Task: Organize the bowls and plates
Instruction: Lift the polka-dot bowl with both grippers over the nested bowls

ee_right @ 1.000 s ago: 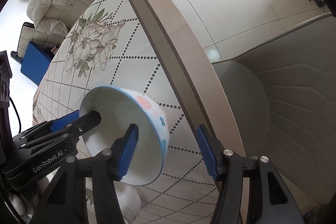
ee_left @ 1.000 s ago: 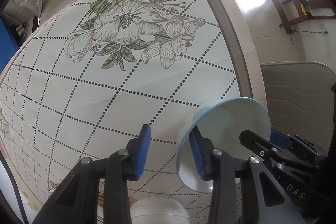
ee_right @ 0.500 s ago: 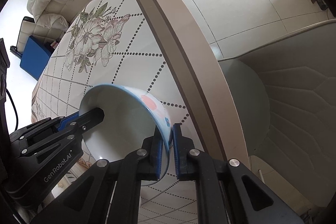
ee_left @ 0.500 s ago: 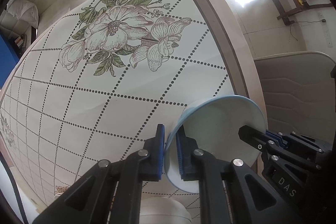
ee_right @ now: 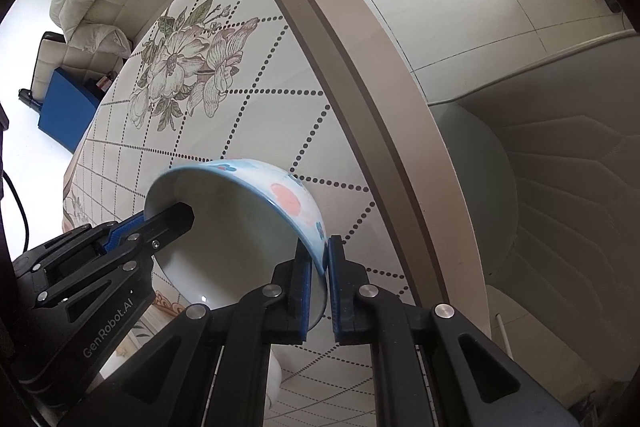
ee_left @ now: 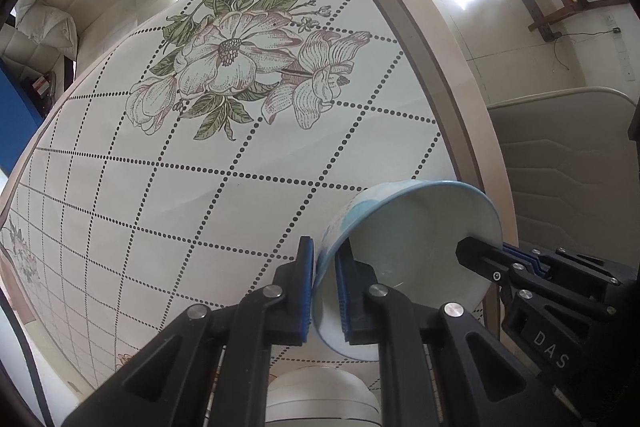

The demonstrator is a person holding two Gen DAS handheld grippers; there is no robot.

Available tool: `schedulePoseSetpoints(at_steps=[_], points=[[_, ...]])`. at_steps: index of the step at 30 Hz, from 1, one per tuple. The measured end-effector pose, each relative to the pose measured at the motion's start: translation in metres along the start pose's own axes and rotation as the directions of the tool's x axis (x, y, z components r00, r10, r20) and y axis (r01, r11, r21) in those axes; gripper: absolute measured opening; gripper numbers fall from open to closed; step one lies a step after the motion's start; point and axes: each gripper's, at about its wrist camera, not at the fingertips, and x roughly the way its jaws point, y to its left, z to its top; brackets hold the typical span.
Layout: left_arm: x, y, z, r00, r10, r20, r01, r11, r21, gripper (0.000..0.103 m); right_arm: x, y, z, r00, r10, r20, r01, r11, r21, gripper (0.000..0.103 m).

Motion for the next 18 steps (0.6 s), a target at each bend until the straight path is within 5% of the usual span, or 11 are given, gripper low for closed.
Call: schedulePoseSetpoints(at_steps=[9, 18], points=[[0.018, 0.004, -0.002, 0.998, -0.017, -0.056, 0.016, 1.0, -0.019, 0.009, 0.016, 0.0, 0.009, 0.997, 0.017, -0.07, -0.015, 0.999, 0.033, 0.013], [0.003, 0.007, -0.012, 1.0, -0.015, -0.017, 0.015, 1.0, -0.024, 0.009, 0.02, 0.009, -0.006, 0.996, -0.013, -0.085, 0.013, 1.0, -0.004, 0.008]])
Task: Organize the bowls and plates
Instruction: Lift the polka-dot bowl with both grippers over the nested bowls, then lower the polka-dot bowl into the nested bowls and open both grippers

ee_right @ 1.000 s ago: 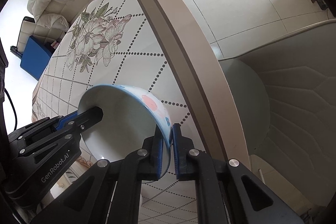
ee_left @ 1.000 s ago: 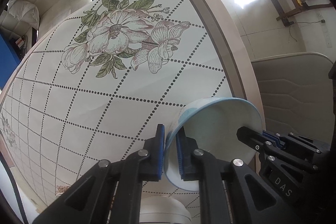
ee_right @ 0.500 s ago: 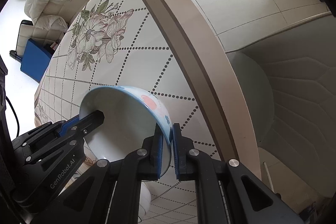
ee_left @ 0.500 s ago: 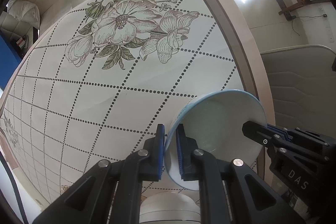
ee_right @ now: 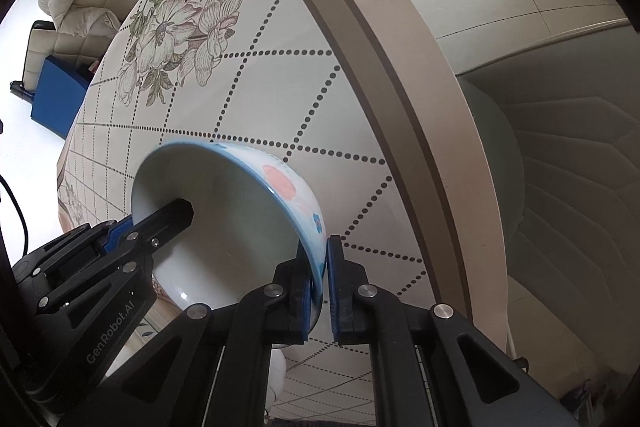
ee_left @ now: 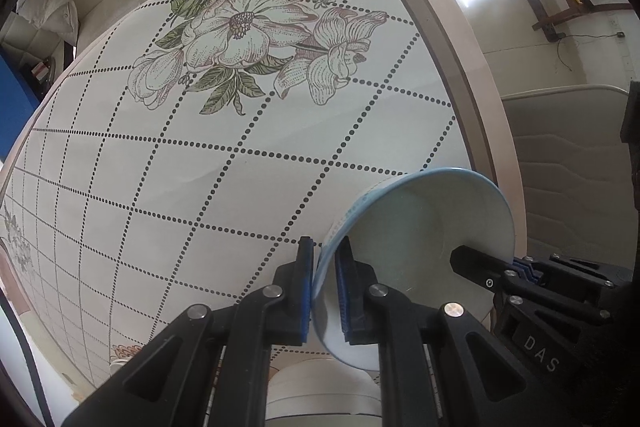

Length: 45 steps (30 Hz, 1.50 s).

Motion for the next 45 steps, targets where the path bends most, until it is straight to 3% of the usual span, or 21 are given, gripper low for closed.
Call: schedulePoseSetpoints(at_steps=[12, 24, 34, 45], points=[[-0.039, 0.003, -0.031, 0.998, 0.007, 0.055, -0.009, 0.999, 0.043, 0.009, -0.037, 0.011, -0.029, 1.0, 0.013, 0.023, -0.012, 0.999, -0.035, 0.008], [-0.07, 0.027, -0.107, 0.995, -0.005, 0.101, 0.003, 1.0, 0.025, 0.009, -0.057, 0.045, -0.11, 0.999, 0.034, 0.039, -0.029, 0.994, -0.104, 0.008], [-0.051, 0.049, -0.163, 0.998, 0.0, 0.061, 0.001, 1.0, -0.015, 0.009, -0.025, 0.062, -0.165, 0.999, 0.031, -0.02, -0.034, 0.991, -0.132, 0.009], [-0.02, 0.059, -0.178, 1.0, -0.012, 0.013, 0.013, 0.998, -0.059, 0.009, 0.013, 0.063, -0.179, 0.998, -0.003, -0.063, -0.005, 0.992, -0.128, 0.009]])
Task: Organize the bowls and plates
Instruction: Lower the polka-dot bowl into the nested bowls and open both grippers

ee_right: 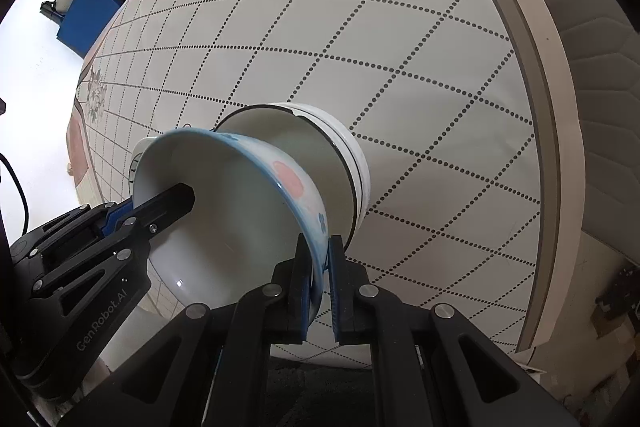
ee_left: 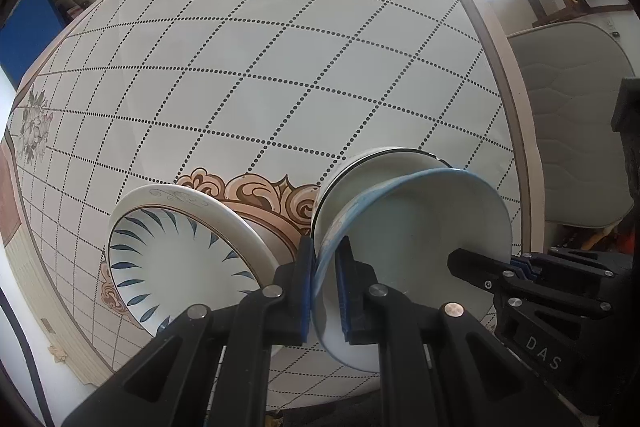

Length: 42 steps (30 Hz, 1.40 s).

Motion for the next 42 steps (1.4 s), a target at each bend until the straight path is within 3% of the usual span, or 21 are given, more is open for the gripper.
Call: schedulePoseSetpoints(at_steps=[11, 20, 34, 42], points=[[0.011, 0.002, 0.0, 1.0, -0.003, -0.026, 0.002, 1.0, -0.015, 0.009, 0.005, 0.0, 0.012, 0.999, -0.024, -0.022, 0.024, 1.0, -0.003, 0.009], [0.016, 0.01, -0.002, 0.999, -0.02, -0.04, 0.019, 0.999, -0.036, 0.009, 0.006, -0.013, 0.022, 0.996, 0.045, -0.071, -0.041, 0.997, 0.058, 0.012], [0.019, 0.006, -0.007, 0.999, -0.024, -0.04, 0.023, 0.999, -0.038, 0.009, 0.009, -0.01, 0.017, 0.996, 0.006, -0.086, -0.003, 1.0, 0.031, 0.011], [-0.005, 0.009, -0.025, 0.997, 0.048, 0.068, -0.043, 0.996, -0.075, 0.01, -0.004, 0.006, 0.007, 0.998, -0.061, -0.008, 0.06, 0.997, -0.048, 0.012]])
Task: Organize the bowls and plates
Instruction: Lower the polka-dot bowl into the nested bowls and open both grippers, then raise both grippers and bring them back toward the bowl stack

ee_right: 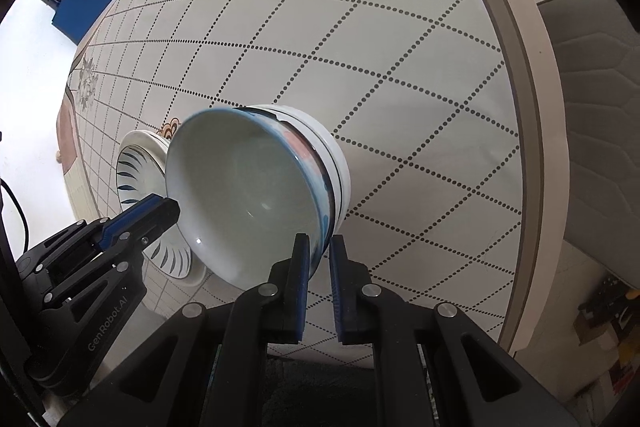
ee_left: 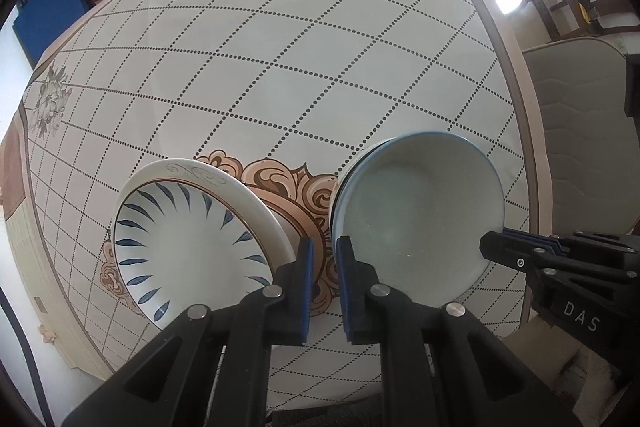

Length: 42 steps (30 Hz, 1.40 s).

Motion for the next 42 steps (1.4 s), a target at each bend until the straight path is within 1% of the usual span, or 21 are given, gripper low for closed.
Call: schedulePoseSetpoints(at_steps=[3, 5, 6, 7, 8, 9, 10, 11, 13, 15, 16, 17, 18, 20, 22, 25, 28, 33, 35, 39, 42], points=[[-0.016, 0.004, -0.009, 0.997, 0.035, 0.062, -0.034, 0.999, -0.02, 0.01, -0.014, 0.006, -0.009, 0.996, -0.055, 0.068, 0.057, 0.998, -0.037, 0.012], [-0.028, 0.004, -0.017, 0.992, 0.062, 0.108, -0.06, 0.998, -0.027, 0.011, -0.027, 0.013, -0.019, 0.988, -0.095, 0.125, 0.104, 0.992, -0.071, 0.012], [-0.033, 0.005, -0.02, 0.989, 0.071, 0.128, -0.068, 0.997, -0.028, 0.011, -0.033, 0.015, -0.024, 0.982, -0.107, 0.156, 0.121, 0.989, -0.083, 0.015], [-0.038, 0.004, -0.024, 0.987, 0.074, 0.144, -0.07, 0.997, -0.03, 0.013, -0.039, 0.018, -0.029, 0.976, -0.118, 0.184, 0.137, 0.986, -0.091, 0.02], [-0.043, 0.004, -0.028, 0.985, 0.073, 0.153, -0.07, 0.997, -0.025, 0.014, -0.046, 0.021, -0.034, 0.97, -0.125, 0.209, 0.148, 0.984, -0.1, 0.042], [-0.048, 0.004, -0.033, 0.983, 0.075, 0.165, -0.072, 0.997, -0.022, 0.014, -0.052, 0.025, -0.041, 0.963, -0.121, 0.24, 0.151, 0.982, -0.11, 0.079], [-0.053, 0.002, -0.037, 0.981, 0.072, 0.18, -0.069, 0.997, -0.022, 0.016, -0.059, 0.028, -0.047, 0.957, -0.113, 0.269, 0.15, 0.981, -0.121, 0.095], [-0.059, 0.002, -0.042, 0.979, 0.065, 0.193, -0.061, 0.998, -0.027, 0.023, -0.067, 0.031, -0.055, 0.948, -0.111, 0.3, 0.156, 0.979, -0.131, 0.103], [-0.072, 0.002, -0.052, 0.972, 0.054, 0.227, -0.045, 0.998, -0.047, 0.032, -0.08, 0.035, -0.069, 0.927, -0.123, 0.353, 0.183, 0.973, -0.141, 0.103], [-0.086, 0.004, -0.06, 0.964, 0.055, 0.26, -0.038, 0.997, -0.069, 0.041, -0.091, 0.038, -0.084, 0.914, -0.124, 0.387, 0.193, 0.971, -0.144, 0.103], [-0.092, 0.005, -0.064, 0.96, 0.049, 0.275, -0.029, 0.997, -0.076, 0.055, -0.097, 0.039, -0.09, 0.908, -0.123, 0.401, 0.194, 0.97, -0.143, 0.103], [-0.099, 0.005, -0.068, 0.955, 0.047, 0.292, -0.023, 0.996, -0.086, 0.075, -0.103, 0.039, -0.097, 0.901, -0.125, 0.416, 0.199, 0.97, -0.141, 0.103], [-0.106, 0.006, -0.073, 0.949, 0.057, 0.31, -0.029, 0.995, -0.094, 0.082, -0.11, 0.039, -0.103, 0.893, -0.129, 0.431, 0.206, 0.969, -0.139, 0.103], [-0.121, 0.007, -0.082, 0.935, 0.069, 0.348, -0.031, 0.993, -0.112, 0.083, -0.122, 0.041, -0.118, 0.875, -0.138, 0.464, 0.226, 0.964, -0.138, 0.103], [-0.134, 0.008, -0.091, 0.926, 0.065, 0.372, -0.021, 0.992, -0.122, 0.084, -0.134, 0.044, -0.132, 0.856, -0.149, 0.496, 0.246, 0.959, -0.137, 0.103], [-0.153, 0.008, -0.104, 0.912, 0.064, 0.405, -0.008, 0.99, -0.137, 0.091, -0.153, 0.046, -0.152, 0.833, -0.144, 0.534, 0.255, 0.957, -0.141, 0.103], [-0.171, 0.004, -0.119, 0.901, 0.051, 0.431, 0.004, 0.992, -0.127, 0.092, -0.171, 0.049, -0.171, 0.817, -0.133, 0.562, 0.256, 0.955, -0.147, 0.103], [-0.188, 0.001, -0.137, 0.893, 0.033, 0.448, 0.031, 0.99, -0.134, 0.092, -0.195, 0.051, -0.195, 0.798, -0.111, 0.592, 0.238, 0.961, -0.14, 0.103], [-0.195, -0.001, -0.143, 0.884, 0.053, 0.465, 0.016, 0.99, -0.143, 0.092, -0.204, 0.052, -0.204, 0.785, -0.112, 0.61, 0.244, 0.96, -0.138, 0.103], [-0.207, -0.003, -0.154, 0.86, 0.074, 0.506, 0.015, 0.985, -0.169, 0.092, -0.222, 0.055, -0.219, 0.755, -0.119, 0.645, 0.263, 0.956, -0.132, 0.103], [-0.212, -0.002, -0.161, 0.847, 0.092, 0.523, 0.009, 0.982, -0.187, 0.092, -0.232, 0.059, -0.227, 0.744, -0.118, 0.658, 0.271, 0.953, -0.135, 0.103]])
